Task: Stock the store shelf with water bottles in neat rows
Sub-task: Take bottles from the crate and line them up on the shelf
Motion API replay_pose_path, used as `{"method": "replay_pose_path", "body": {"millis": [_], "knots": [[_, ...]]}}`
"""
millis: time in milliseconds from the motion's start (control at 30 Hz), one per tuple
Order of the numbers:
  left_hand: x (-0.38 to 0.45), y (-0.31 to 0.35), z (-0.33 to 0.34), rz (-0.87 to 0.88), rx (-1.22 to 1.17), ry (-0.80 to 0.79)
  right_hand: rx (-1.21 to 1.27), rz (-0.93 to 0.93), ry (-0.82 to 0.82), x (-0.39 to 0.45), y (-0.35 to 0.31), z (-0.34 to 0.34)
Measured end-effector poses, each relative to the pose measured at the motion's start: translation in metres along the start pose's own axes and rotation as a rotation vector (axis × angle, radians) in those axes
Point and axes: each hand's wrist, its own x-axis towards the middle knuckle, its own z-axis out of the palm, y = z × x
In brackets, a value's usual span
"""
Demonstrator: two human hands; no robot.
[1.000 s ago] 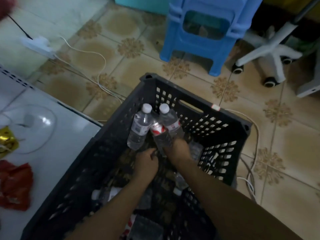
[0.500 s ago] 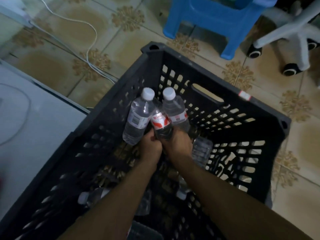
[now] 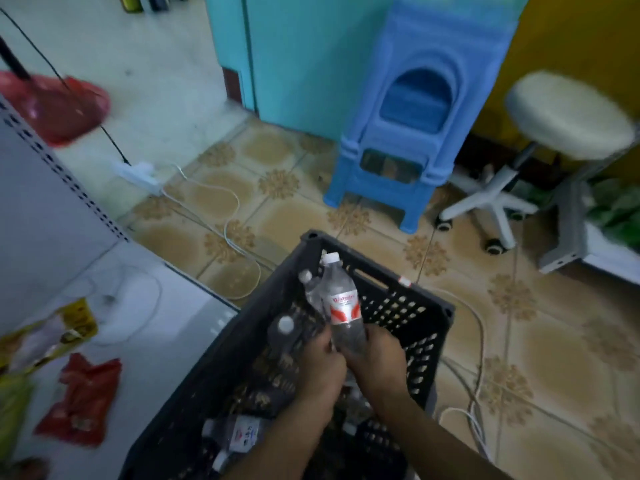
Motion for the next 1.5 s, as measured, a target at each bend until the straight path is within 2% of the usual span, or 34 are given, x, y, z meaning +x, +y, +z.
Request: {"method": "replay_pose_path", "body": {"millis": [100, 200, 367, 533, 667, 833, 1100, 1267, 1500], "knots": [[-0.055, 0.069, -0.015, 0.123, 0.001, -0.048, 0.105, -0.1, 0.116, -0.026, -0.046, -0.061], [-0.116, 0.136, -0.041, 0.396, 0.048, -0.022, 0.176, -0.278, 0.246, -0.054, -0.103, -0.118], [-0.23, 0.226, -0.109, 0.718, 0.095, 0.131, 0.313, -0.512, 0.369, -0.125, -0.213, -0.189], [-0.332, 0.262, -0.187, 0.9, 0.155, 0.354, 0.416, -0.751, 0.345, -0.2, -0.305, -0.218], [-0.391, 0.261, -0.243, 0.892, 0.189, 0.545, 0.435, -0.929, 0.275, -0.256, -0.366, -0.216], [-0.456, 0.235, -0.307, 0.859, 0.169, 0.711, 0.417, -1.046, 0.158, -0.32, -0.422, -0.184], [-0.499, 0.178, -0.376, 0.722, 0.074, 0.901, 0.386, -1.163, -0.059, -0.389, -0.464, -0.111], [-0.492, 0.17, -0.392, 0.662, 0.055, 0.936, 0.385, -1.139, -0.131, -0.388, -0.471, -0.082], [-0.456, 0.185, -0.404, 0.643, 0.082, 0.842, 0.4, -1.074, -0.143, -0.353, -0.481, -0.073]]}}
